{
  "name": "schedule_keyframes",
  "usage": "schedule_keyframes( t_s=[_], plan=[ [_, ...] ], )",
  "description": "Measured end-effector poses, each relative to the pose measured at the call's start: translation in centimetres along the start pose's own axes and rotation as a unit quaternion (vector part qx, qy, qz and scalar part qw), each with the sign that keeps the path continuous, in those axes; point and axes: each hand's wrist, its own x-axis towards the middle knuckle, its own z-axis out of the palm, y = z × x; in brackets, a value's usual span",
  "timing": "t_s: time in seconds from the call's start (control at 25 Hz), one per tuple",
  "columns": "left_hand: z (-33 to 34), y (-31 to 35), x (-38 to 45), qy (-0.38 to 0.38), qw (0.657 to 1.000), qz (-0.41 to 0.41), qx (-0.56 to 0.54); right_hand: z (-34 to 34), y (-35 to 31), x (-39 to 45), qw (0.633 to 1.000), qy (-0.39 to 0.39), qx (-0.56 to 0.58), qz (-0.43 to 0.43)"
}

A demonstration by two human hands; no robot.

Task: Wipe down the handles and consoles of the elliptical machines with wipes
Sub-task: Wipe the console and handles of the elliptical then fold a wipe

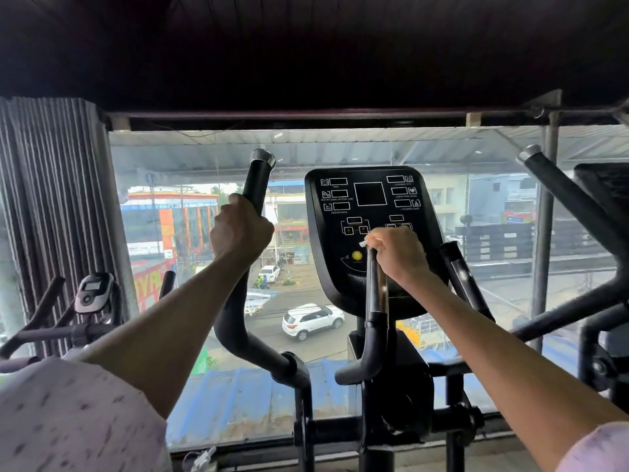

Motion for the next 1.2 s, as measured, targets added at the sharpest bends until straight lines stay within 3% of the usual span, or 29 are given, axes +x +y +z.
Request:
schedule_keyframes(
  t_s=[0.16,0.32,0.72,0.84,0.96,1.2],
  plan=[
    [-0.1,0.2,-0.5,0.003,1.000,-0.009,0.012,0.7,-0.1,-4.0,0.994,0.105,-0.022,-0.024],
    [-0.1,0.3,-0.9,0.014,1.000,-0.012,0.022,4.2,-1.9,-7.9,0.989,0.130,-0.060,0.030],
    [0.2,0.0,-0.6,0.016,1.000,-0.005,0.016,5.3,-5.1,-8.4,0.977,0.092,-0.104,0.163],
    [0.3,0.0,-0.6,0.019,1.000,-0.004,0.022,5.4,-5.0,-7.8,0.980,0.058,-0.015,0.191],
    [0.3,0.0,-0.6,0.022,0.999,-0.004,0.024,3.9,-4.9,-5.2,0.952,0.041,0.144,0.266],
    [0.5,0.0,-0.5,0.029,0.999,-0.005,0.027,3.0,-5.0,-8.1,0.953,0.009,0.174,0.249]
  ],
)
